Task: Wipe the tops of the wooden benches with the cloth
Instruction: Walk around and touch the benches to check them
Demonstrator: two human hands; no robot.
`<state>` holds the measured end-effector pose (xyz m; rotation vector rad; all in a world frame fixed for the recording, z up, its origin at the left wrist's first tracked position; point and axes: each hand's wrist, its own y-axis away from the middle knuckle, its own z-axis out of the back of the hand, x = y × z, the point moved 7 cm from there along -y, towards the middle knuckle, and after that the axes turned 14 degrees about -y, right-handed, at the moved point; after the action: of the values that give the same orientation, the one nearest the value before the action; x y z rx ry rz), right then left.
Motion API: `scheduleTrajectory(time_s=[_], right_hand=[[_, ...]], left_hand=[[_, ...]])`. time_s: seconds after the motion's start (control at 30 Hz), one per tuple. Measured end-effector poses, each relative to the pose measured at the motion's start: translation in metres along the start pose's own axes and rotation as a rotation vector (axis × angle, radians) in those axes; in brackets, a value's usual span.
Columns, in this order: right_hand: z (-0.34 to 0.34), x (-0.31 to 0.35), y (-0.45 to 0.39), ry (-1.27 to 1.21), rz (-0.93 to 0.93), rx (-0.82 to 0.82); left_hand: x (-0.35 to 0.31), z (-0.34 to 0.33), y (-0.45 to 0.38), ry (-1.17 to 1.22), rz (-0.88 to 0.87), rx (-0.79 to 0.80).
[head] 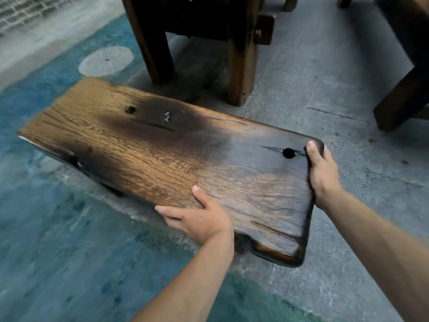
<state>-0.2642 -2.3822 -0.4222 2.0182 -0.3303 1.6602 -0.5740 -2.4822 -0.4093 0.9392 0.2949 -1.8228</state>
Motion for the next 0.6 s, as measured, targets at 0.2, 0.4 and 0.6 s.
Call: scheduleTrajectory(time_s=[0.2, 0.4, 0.6], right_hand=[[0.004, -0.003, 0.004, 0.038, -0.008, -0.019], [0.003, -0.003, 0.004, 0.229, -0.098, 0.027], [0.003, -0.004, 0.000, 0.309, -0.194, 0.077]], left_hand=[[-0.001, 0.007, 0.006, -0.171, 0.058, 0.021], [-0.005, 0.015, 0.009, -0.313, 0.092, 0.023], [-0.010, 0.016, 0.009, -0.371, 0.103, -0.005]])
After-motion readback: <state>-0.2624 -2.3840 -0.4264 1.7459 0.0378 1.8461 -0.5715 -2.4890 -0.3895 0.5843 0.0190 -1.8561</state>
